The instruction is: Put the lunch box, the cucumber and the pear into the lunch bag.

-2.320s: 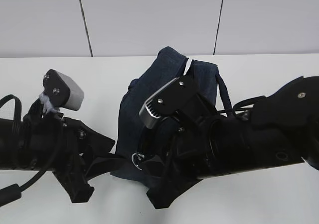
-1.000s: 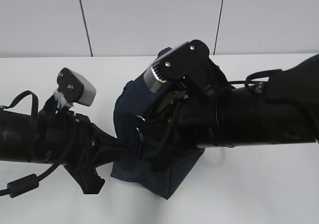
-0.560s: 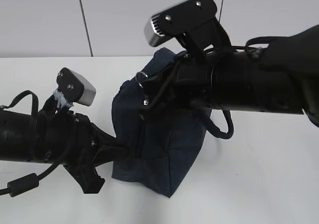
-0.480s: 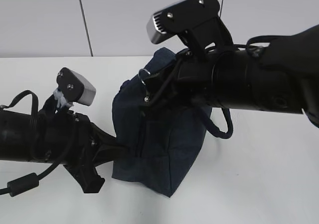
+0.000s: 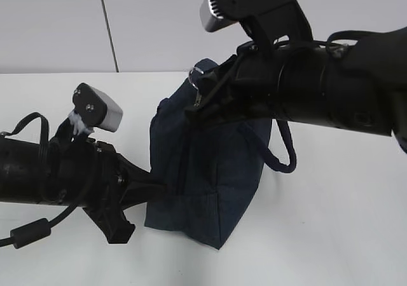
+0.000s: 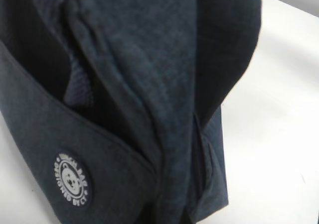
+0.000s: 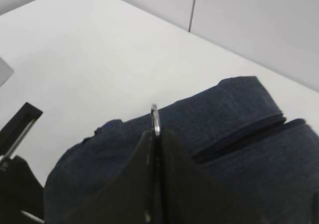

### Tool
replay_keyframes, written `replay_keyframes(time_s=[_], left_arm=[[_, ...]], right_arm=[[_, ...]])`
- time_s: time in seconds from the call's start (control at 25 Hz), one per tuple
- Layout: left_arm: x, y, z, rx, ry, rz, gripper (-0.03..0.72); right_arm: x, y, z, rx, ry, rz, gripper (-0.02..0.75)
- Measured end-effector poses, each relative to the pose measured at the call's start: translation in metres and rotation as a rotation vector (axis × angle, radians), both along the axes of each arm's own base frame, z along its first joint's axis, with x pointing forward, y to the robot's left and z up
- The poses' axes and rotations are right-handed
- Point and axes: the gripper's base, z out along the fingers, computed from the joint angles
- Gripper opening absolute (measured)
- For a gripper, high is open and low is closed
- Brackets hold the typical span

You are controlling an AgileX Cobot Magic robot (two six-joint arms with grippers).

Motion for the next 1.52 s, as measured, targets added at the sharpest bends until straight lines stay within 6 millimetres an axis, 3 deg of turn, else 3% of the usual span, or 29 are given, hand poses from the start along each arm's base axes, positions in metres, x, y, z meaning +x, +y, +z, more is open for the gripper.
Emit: replay_keyframes(time_s=[0.16, 0.36, 0.6, 0.96, 1.24, 1.52], left_arm=[[-0.002, 0.001, -0.003, 0.008, 0.010, 0.002, 0.011], [-0.007, 0.003, -0.007, 0.013, 0.029, -0.001, 0.011], [-0.008, 0.004, -0.009, 0.015, 0.033, -0.001, 0.010], [-0.008, 0.004, -0.009, 0.016, 0.033, 0.000, 0.010], [-0.008, 0.004, -0.009, 0.016, 0.033, 0.000, 0.010], [-0.007, 0.004, -0.009, 0.024, 0.031, 0.007, 0.010]], right_arm=[[0.004, -0.003, 0.010, 0.012, -0.042, -0.054, 0.000], [0.011, -0.008, 0.007, 0.004, -0.041, -0.089, 0.000], [0.042, -0.030, 0.003, -0.001, -0.021, -0.182, 0.000], [0.102, -0.071, -0.005, 0.180, 0.162, -0.203, 0.000], [0.148, -0.104, -0.033, 0.331, 0.359, -0.217, 0.000], [0.190, -0.117, -0.086, 0.474, 0.577, -0.261, 0.000]])
